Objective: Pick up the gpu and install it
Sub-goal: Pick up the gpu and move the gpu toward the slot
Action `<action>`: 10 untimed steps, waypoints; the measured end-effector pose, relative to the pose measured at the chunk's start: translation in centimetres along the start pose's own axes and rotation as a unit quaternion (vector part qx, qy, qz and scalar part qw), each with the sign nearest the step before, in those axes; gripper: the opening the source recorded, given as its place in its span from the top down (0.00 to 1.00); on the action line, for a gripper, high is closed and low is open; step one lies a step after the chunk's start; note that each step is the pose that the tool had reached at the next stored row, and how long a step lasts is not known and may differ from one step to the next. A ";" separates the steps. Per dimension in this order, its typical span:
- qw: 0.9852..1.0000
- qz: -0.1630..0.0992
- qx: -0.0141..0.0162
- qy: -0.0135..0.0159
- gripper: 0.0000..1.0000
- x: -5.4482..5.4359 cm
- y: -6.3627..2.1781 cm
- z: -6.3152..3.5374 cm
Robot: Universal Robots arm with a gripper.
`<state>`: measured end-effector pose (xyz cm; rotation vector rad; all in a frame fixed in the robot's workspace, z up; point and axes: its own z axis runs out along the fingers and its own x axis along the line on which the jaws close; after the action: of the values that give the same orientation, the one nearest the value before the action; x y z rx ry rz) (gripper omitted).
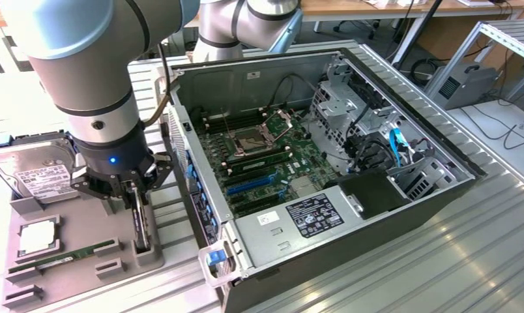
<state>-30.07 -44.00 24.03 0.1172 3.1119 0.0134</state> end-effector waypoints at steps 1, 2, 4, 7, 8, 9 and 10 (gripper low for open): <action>1.000 0.000 0.000 0.000 0.71 0.0 0.00 0.00; 1.000 0.000 0.000 0.000 0.71 0.0 0.00 -0.01; 1.000 0.000 0.000 0.000 0.71 0.0 0.00 -0.08; 1.000 0.000 0.000 0.000 0.71 0.0 0.00 -0.14; 1.000 0.000 0.000 0.000 0.71 0.0 0.00 -0.20; 1.000 0.000 0.000 0.000 0.71 0.0 0.00 -0.25; 1.000 0.000 0.000 0.000 0.71 0.0 0.00 -0.30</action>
<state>-30.07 -44.00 24.33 0.1172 3.1119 0.0133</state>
